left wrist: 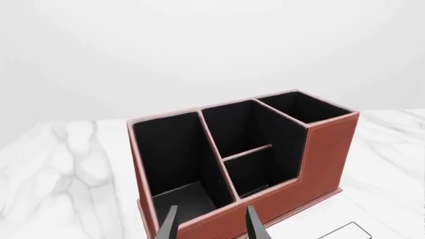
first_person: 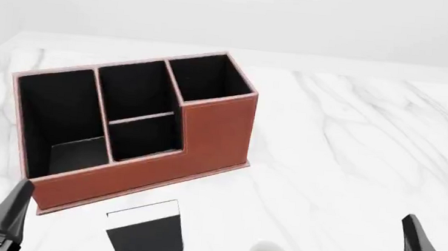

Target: Pick up the book and place it in the front compartment of the caddy.

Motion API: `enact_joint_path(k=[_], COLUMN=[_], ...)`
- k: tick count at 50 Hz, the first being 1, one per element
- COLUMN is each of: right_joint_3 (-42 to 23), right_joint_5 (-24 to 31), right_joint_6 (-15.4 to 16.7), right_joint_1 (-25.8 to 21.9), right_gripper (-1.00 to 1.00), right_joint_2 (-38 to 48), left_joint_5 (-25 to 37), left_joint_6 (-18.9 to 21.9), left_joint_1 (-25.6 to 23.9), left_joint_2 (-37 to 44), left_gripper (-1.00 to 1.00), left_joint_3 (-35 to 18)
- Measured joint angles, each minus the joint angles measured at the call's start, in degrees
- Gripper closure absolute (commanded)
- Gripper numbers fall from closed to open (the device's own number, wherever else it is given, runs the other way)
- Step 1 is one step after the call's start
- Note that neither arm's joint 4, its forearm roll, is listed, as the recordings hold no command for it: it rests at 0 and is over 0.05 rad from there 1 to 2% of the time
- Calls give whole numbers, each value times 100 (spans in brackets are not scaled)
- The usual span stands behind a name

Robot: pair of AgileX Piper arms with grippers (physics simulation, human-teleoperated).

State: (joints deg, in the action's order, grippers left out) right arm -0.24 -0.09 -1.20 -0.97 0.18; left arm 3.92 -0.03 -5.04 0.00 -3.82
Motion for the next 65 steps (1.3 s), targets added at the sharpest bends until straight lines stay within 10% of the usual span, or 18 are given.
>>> enact_joint_path(k=[35, 65], right_joint_3=[0, 0], right_joint_5=[0, 0], right_joint_6=[0, 0], right_joint_1=[0, 0], right_gripper=[-100, -100], right_joint_2=[0, 0], left_joint_5=[568, 1162], left_joint_6=[236, 1168], left_joint_1=[102, -792], left_joint_2=[329, 1322], left_gripper=[-100, -100], left_joint_3=[-615, -1689])
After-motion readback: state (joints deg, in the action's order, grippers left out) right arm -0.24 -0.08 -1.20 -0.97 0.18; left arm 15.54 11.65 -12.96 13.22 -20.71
